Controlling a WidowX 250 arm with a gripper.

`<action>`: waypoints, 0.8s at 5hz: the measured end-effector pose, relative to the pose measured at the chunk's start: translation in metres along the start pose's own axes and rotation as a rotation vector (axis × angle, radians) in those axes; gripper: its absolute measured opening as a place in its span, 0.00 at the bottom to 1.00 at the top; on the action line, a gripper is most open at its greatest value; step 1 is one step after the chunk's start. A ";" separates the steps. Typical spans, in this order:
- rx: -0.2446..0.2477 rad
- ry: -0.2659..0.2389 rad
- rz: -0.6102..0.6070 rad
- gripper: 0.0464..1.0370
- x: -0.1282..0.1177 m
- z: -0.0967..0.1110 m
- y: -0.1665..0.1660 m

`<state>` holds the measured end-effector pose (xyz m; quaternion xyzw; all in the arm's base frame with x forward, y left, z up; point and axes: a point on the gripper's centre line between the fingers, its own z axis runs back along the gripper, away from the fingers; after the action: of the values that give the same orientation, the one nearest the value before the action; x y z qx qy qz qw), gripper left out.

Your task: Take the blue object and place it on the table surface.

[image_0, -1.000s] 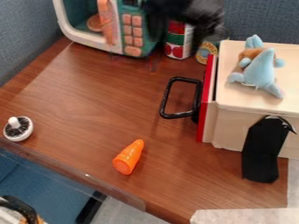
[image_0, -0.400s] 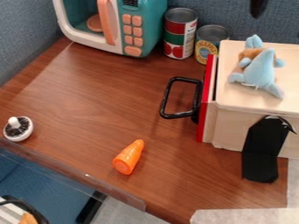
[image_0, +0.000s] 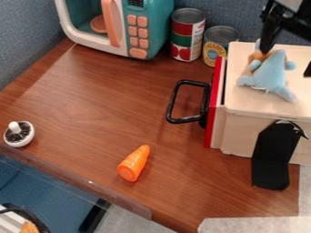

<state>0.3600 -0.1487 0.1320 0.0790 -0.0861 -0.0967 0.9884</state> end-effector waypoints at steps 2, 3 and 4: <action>-0.019 0.056 0.006 0.65 0.000 -0.014 0.007; -0.023 0.033 0.023 0.38 -0.003 -0.009 0.013; -0.007 0.009 0.083 0.23 -0.013 0.009 0.040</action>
<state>0.3532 -0.1087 0.1456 0.0725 -0.0847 -0.0553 0.9922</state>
